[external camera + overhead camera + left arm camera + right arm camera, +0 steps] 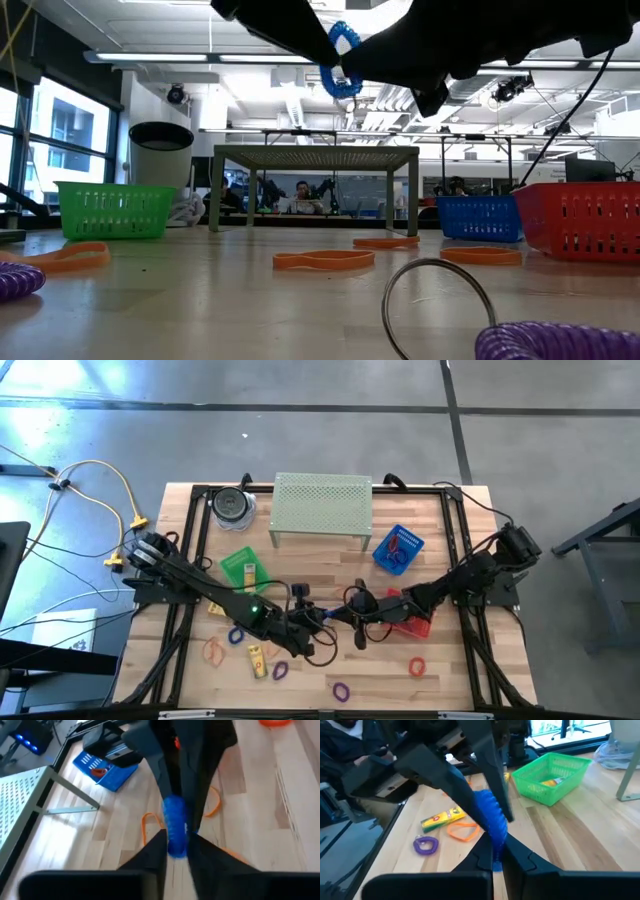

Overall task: Pick & Place Office Desk Supplies
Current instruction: Put the blue spring keychain into the blue basket

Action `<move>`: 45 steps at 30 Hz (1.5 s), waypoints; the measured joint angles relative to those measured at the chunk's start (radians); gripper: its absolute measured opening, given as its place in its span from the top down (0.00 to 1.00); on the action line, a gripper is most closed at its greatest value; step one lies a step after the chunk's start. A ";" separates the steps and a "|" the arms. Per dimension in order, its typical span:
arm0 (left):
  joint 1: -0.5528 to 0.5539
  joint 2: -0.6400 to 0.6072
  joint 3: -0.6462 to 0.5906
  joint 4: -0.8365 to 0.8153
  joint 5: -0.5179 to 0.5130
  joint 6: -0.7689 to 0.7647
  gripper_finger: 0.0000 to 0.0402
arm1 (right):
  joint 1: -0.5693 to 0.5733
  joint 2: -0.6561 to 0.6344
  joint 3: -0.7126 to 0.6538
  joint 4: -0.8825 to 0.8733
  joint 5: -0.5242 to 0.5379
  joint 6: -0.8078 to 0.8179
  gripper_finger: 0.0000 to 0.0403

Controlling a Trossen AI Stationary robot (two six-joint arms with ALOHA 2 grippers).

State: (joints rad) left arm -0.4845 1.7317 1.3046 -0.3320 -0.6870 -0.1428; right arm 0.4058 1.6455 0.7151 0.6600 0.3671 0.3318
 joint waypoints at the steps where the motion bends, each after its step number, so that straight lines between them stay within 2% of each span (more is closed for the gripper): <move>1: -0.003 0.001 0.000 0.004 0.002 0.012 0.79 | 0.000 0.000 0.000 -0.008 -0.001 0.007 0.99; 7: -0.022 -0.001 0.000 0.062 0.000 0.010 0.53 | 0.010 0.000 0.000 -0.057 -0.004 0.015 0.99; 10: -0.037 -0.003 0.000 0.064 0.000 0.002 0.43 | 0.017 -0.027 0.000 -0.170 0.015 0.043 0.99; 12: -0.048 -0.003 0.000 0.063 0.000 -0.011 0.40 | 0.021 -0.063 0.000 -0.249 0.068 0.082 0.99; 21: -0.102 -0.003 0.000 0.062 0.000 -0.015 0.37 | 0.104 -0.272 0.000 -0.647 0.305 0.235 0.99; 26: -0.127 -0.003 0.000 0.063 0.000 -0.048 0.37 | 0.155 -0.419 0.000 -0.916 0.480 0.407 0.99; 30: -0.136 -0.003 0.000 0.063 0.000 -0.105 0.37 | 0.138 -0.512 0.000 -1.144 0.544 0.566 0.99; 33: -0.136 -0.003 0.000 0.063 0.018 -0.124 0.37 | 0.087 -0.549 0.000 -1.289 0.533 0.682 0.99; 36: -0.136 -0.003 0.000 0.062 0.062 -0.150 0.37 | 0.001 -0.568 0.000 -1.381 0.446 0.727 0.99; 40: -0.136 -0.003 -0.001 0.051 0.120 -0.163 0.37 | -0.168 -0.569 0.000 -1.452 0.280 0.693 0.99; 45: -0.136 -0.003 -0.001 0.045 0.123 -0.152 0.37 | -0.364 -0.559 0.000 -1.474 0.141 0.587 0.98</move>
State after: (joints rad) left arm -0.6203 1.7290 1.3041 -0.2874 -0.5640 -0.2945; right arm 0.0418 1.0866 0.7151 -0.8143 0.5085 0.9184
